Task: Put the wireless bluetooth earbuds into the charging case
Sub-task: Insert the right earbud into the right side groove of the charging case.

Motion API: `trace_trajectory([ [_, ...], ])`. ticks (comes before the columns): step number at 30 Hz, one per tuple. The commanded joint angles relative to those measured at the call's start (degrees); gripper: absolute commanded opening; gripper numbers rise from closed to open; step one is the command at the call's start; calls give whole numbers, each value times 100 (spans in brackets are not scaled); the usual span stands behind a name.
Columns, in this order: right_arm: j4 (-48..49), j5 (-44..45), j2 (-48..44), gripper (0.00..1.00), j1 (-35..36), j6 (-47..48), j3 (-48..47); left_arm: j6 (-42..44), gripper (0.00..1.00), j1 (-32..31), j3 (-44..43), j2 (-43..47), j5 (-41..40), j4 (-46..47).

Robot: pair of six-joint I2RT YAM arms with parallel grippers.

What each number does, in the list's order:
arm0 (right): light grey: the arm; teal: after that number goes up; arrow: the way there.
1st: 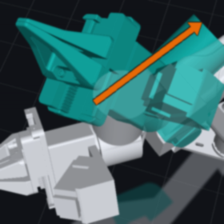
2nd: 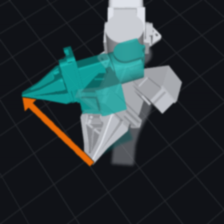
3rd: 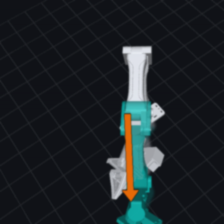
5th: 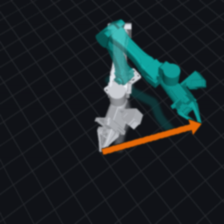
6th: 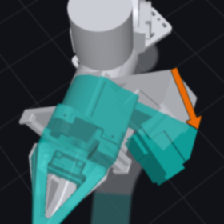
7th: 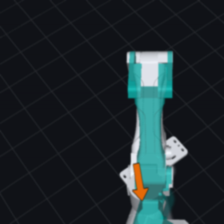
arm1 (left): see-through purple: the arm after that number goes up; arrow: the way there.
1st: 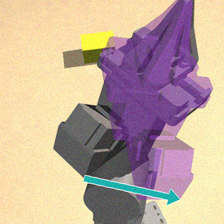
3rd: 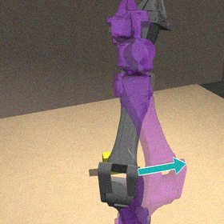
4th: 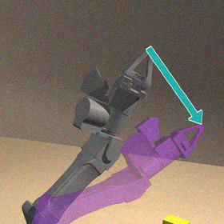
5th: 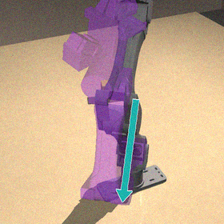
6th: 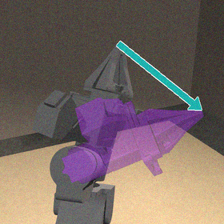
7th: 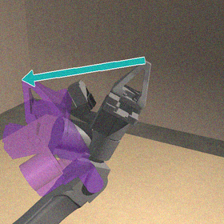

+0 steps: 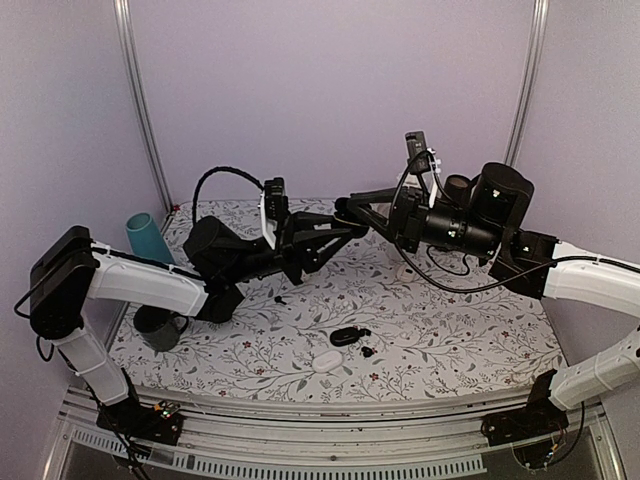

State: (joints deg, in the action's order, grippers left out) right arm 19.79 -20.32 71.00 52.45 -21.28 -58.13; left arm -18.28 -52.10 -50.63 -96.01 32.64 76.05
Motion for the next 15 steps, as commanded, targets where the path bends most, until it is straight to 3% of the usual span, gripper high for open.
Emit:
trace_trajectory([
  [1, 95, -212, 53, 6, -33, -38, -147, -109, 0, 28, -175, 141, 34, 264],
  [15, 51, 145, -167, 6, -27, 93, -65, -108, 0, 24, -169, 152, -116, -4],
])
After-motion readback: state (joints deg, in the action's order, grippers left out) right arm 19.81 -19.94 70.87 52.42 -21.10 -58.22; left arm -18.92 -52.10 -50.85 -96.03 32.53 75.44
